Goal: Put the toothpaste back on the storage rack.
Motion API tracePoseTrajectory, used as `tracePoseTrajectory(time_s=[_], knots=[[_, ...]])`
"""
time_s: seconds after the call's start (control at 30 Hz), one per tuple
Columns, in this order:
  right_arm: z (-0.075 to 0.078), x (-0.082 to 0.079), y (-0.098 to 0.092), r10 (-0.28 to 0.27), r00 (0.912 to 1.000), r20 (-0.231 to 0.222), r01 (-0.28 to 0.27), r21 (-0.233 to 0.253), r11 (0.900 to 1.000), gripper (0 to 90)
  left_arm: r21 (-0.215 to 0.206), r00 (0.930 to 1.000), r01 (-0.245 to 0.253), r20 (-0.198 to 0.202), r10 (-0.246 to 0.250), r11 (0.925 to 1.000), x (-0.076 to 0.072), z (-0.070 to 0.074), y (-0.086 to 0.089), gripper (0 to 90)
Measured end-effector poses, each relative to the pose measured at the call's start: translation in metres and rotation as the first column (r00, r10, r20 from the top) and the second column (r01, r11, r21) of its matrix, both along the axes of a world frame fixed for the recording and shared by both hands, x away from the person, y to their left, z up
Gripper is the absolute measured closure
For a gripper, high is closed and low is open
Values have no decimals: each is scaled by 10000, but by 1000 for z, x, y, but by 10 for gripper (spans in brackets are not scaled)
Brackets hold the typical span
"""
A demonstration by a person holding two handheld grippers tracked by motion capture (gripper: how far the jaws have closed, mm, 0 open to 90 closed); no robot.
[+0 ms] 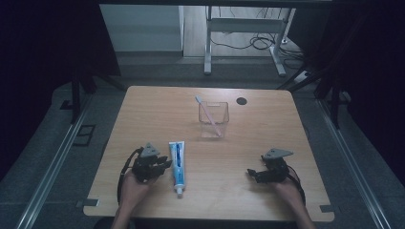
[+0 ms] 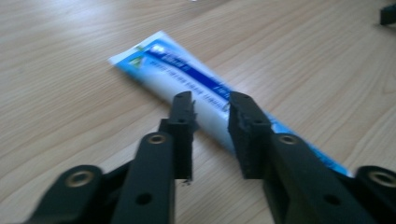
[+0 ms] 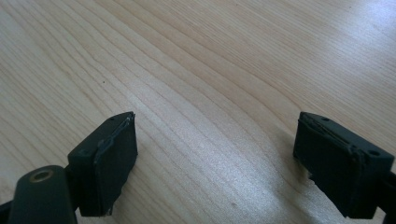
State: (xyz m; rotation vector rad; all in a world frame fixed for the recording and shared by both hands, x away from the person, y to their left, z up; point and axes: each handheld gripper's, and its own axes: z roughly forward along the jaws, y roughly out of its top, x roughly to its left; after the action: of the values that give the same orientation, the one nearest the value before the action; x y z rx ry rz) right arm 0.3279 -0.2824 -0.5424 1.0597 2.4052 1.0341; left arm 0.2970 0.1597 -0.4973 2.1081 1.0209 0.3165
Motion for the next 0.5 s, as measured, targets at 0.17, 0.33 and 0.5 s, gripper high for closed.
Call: tracePoseTrajectory(time_s=[0.17, 0.33, 0.5], knots=[[0, 0, 0, -57, 10000, 16, 57, 7, 10000, 139, 54, 9972, 735, -138, -734, 9973, 1, 3, -21, 837], [0, 0, 0, -74, 10000, 11, 74, 13, 10000, 140, 222, 9918, 1246, -322, -1238, 9920, 4, 2, -40, 893], [0, 0, 0, -89, 10000, 6, 89, 19, 10000, 140, 342, 9867, 1543, -579, -1521, 9874, 6, -2, -53, 895]])
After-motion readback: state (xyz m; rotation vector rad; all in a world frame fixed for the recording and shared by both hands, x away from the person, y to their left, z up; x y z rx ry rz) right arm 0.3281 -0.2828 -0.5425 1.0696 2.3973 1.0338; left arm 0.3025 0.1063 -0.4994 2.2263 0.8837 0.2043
